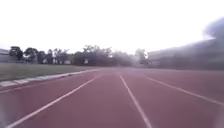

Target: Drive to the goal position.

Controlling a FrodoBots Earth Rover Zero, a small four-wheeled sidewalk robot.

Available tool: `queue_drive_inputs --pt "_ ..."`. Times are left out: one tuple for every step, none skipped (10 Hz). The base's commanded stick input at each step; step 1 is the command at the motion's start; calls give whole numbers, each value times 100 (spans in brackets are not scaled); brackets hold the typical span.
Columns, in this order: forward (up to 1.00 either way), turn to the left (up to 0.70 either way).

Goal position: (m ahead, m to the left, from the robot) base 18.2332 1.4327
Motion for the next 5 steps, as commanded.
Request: queue_drive_inputs --pt "70 0" --pt "70 0" --pt "70 0" --pt "70 0" --pt "70 0"
